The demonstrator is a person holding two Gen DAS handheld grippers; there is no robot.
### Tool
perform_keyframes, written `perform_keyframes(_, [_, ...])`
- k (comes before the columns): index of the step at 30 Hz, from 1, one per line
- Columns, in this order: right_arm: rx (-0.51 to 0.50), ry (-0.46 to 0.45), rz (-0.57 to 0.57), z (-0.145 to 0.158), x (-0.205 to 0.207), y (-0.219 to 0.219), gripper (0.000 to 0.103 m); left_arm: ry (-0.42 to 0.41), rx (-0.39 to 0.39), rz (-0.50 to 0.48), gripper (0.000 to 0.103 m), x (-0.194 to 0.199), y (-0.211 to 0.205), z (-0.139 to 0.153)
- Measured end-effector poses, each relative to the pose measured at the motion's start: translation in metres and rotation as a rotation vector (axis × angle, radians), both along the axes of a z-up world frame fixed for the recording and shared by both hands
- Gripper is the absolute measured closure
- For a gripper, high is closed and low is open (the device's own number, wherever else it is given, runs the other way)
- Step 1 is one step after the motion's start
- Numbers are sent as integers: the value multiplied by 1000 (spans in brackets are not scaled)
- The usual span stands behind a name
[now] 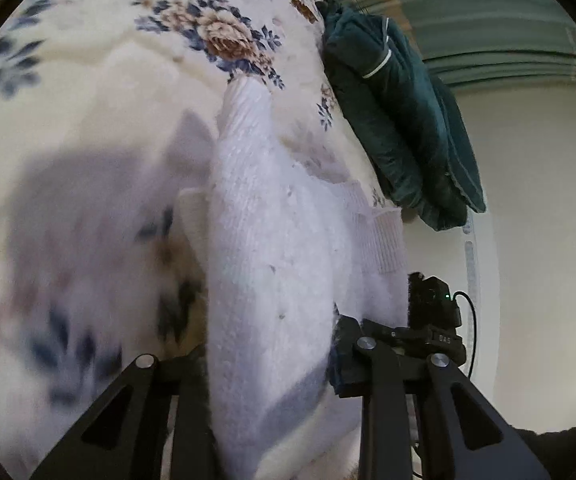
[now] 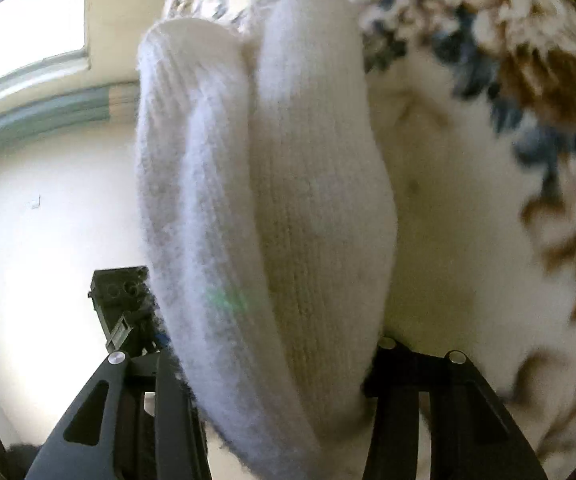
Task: Fold small clothes
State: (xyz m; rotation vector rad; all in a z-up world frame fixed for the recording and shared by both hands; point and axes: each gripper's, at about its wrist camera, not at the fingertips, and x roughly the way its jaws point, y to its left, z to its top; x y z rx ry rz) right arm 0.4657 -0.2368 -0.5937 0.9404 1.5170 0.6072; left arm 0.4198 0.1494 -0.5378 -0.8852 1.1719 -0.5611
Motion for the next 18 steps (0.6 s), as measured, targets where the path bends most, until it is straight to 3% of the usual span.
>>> perform_keyframes(5, [14, 29, 47, 14, -64, 20, 55, 66, 34, 35, 79, -77, 17, 11])
perform_keyframes(10, [-3, 125, 89, -14, -140, 37, 55, 203, 59, 83, 77, -155, 29, -21])
perform_keyframes(12, [-40, 157, 107, -30, -170, 42, 55, 230, 136, 61, 76, -175, 25, -36])
perform_keyframes(15, [-152, 147, 131, -45, -201, 47, 54, 260, 193, 51, 66, -191, 23, -49])
perform_keyframes(17, [-212, 126, 144, -46, -208, 49, 50, 260, 205, 72, 52, -193, 25, -46])
perform_keyframes(18, [-229, 115, 145, -44, -208, 49, 48, 265, 250, 86, 40, -192, 28, -40])
